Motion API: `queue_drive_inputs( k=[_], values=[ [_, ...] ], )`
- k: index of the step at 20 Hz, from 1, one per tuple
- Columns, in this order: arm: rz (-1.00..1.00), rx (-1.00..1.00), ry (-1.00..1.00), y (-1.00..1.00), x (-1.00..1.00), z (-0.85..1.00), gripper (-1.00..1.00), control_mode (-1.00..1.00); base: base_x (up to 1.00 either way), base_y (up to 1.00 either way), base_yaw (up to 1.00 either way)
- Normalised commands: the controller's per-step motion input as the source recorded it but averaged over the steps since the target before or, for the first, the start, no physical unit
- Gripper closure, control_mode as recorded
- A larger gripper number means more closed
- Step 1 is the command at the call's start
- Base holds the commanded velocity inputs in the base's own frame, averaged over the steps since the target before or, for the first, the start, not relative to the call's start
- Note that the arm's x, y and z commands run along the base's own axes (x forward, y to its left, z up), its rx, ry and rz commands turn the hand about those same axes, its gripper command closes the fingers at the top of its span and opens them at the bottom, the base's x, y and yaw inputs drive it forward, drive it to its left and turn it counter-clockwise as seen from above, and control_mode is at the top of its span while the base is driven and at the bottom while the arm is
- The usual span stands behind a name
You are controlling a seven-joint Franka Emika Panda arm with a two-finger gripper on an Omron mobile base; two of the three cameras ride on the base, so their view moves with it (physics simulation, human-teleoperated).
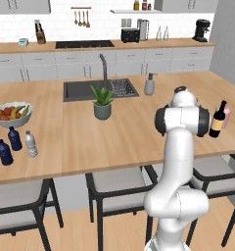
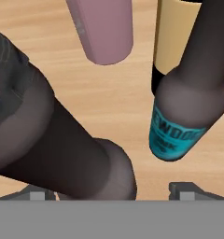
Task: Move the plastic bottles in the middle to the plastics group, and the glass bottles in the middle to the glass group.
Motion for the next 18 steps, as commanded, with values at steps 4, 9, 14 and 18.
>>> queue_drive_inputs(
  k=[4,9,14,18],
  values=[
    [0.0,0.0,0.0,0.0,0.0,0.01,-1.0,-1.0,0.0,0.0,0.0],
    [0.0,-0.02,0.0,0.49,-0.01,0.17,-1.0,-1.0,0.0,0.0,0.0],
    [0.0,-0.02,0.0,0.49,-0.07,0.24,-1.0,-1.0,0.0,0.0,0.0],
    [0.0,0.0,0.0,0.42,-0.18,0.46,-1.0,-1.0,0.0,0.0,0.0]
  ],
)
